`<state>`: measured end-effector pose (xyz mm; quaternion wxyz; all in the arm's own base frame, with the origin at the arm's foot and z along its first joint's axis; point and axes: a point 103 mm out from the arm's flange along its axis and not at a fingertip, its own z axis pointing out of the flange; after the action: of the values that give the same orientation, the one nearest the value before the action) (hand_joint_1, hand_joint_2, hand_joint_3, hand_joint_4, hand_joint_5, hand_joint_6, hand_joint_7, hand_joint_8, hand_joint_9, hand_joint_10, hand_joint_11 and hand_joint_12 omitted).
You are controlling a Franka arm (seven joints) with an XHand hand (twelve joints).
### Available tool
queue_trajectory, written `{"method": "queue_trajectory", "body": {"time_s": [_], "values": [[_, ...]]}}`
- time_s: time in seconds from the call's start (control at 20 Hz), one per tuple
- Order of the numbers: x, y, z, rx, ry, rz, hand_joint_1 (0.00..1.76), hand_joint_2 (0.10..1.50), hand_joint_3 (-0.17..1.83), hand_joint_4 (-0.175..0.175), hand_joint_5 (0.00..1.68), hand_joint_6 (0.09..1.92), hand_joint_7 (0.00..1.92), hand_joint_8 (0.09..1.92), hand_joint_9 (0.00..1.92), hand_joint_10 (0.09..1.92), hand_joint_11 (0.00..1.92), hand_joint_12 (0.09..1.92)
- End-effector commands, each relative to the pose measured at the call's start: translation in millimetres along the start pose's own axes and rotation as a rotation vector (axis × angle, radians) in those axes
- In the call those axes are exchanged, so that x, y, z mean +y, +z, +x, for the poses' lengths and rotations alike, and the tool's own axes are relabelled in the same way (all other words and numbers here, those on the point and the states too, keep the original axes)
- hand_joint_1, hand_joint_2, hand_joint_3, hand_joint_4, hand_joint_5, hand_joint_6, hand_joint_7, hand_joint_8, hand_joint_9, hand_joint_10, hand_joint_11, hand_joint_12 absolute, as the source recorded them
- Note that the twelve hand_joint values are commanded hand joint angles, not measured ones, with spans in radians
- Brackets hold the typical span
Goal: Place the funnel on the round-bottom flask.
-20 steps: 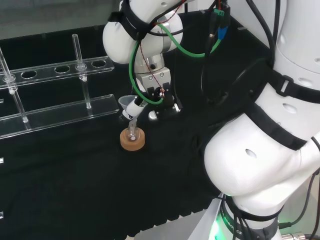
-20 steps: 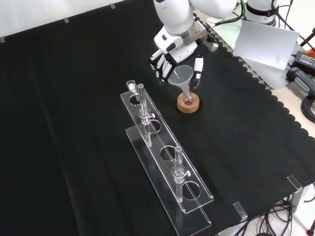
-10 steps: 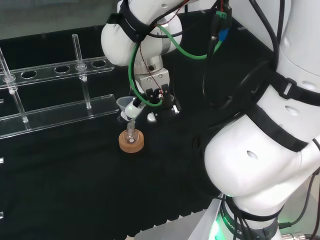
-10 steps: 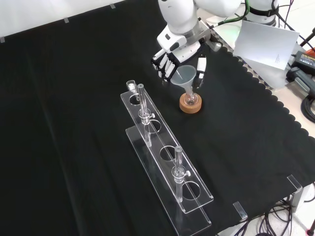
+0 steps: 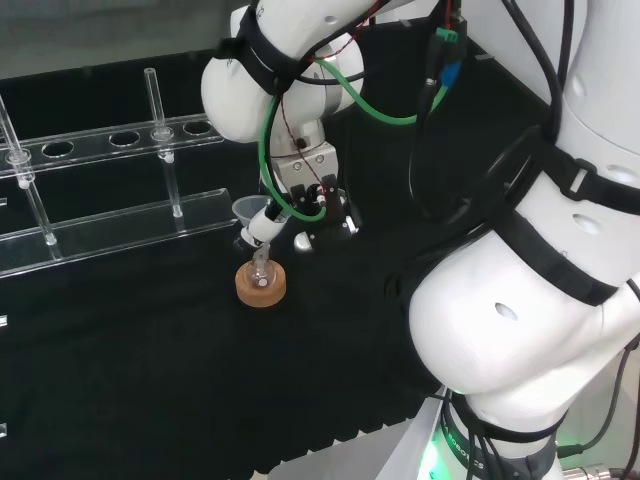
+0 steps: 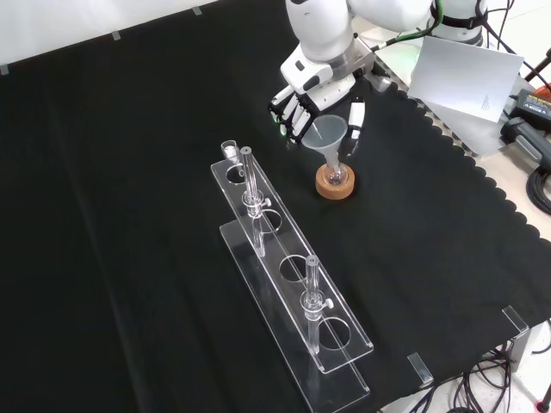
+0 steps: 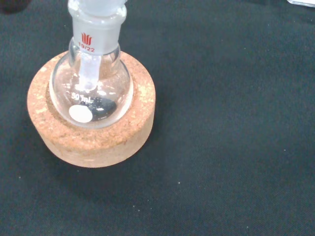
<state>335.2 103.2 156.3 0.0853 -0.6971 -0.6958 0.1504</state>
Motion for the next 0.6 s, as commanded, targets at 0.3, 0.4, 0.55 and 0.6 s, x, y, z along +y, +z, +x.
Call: {"method": "queue_trajectory", "body": {"time_s": [0.3, 0.4, 0.55, 0.6], "values": [[-1.2, 4.5, 1.6, -0.010, -0.006, -0.013, 0.63, 0.78, 0.17, 0.045, 0.71, 0.19, 0.88, 0.38, 0.58, 0.48, 0.00, 1.30], [-1.7, 4.2, 0.5, -0.012, -0.008, -0.014, 0.63, 0.78, 0.17, 0.045, 0.71, 0.19, 0.88, 0.38, 0.58, 0.48, 0.00, 1.30], [-5.1, 2.6, 1.3, -0.022, -0.013, -0.018, 0.62, 0.78, 0.17, 0.044, 0.62, 0.15, 0.78, 0.34, 0.55, 0.48, 0.00, 1.30], [-6.2, 1.8, 1.1, -0.021, -0.015, -0.021, 0.61, 0.78, 0.18, 0.044, 0.60, 0.12, 0.73, 0.33, 0.54, 0.49, 0.00, 1.30]]}}
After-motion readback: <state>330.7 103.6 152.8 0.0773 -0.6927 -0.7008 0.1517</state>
